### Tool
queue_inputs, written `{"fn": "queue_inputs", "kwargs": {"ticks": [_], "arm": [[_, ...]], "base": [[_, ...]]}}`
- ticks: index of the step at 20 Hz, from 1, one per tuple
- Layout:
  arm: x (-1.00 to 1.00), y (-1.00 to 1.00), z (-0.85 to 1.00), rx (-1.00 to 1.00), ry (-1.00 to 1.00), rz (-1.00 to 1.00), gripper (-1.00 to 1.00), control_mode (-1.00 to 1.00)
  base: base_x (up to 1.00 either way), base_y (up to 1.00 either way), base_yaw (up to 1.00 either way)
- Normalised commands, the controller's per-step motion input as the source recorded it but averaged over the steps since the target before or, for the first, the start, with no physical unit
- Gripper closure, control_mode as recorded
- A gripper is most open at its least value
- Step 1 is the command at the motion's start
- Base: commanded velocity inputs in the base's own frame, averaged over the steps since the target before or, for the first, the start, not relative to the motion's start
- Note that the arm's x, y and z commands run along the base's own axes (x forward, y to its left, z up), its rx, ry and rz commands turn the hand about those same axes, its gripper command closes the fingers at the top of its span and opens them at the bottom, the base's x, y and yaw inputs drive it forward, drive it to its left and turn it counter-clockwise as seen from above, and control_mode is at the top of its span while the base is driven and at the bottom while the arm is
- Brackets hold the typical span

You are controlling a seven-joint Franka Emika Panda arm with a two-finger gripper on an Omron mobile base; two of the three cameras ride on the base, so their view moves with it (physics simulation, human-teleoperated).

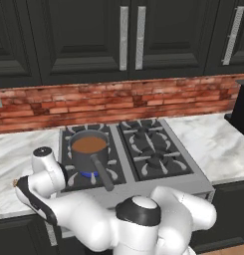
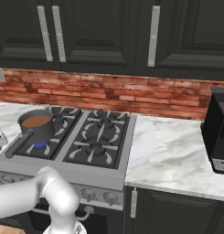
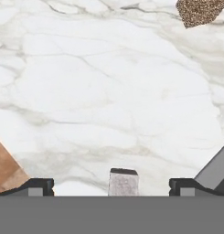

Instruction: Pick up the sugar cube(s) and place them in the saucepan with hot chocolate.

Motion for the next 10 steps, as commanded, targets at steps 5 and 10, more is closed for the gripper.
{"fn": "queue_inputs", "kwargs": {"ticks": [5,10], "arm": [[0.00,0.00,-0.04,0.00,0.00,0.00,-1.00,-1.00],[0.04,0.00,-0.10,0.00,0.00,0.00,-1.00,-1.00]], "base": [[0.00,0.00,0.00],[0.00,0.00,0.00]]}}
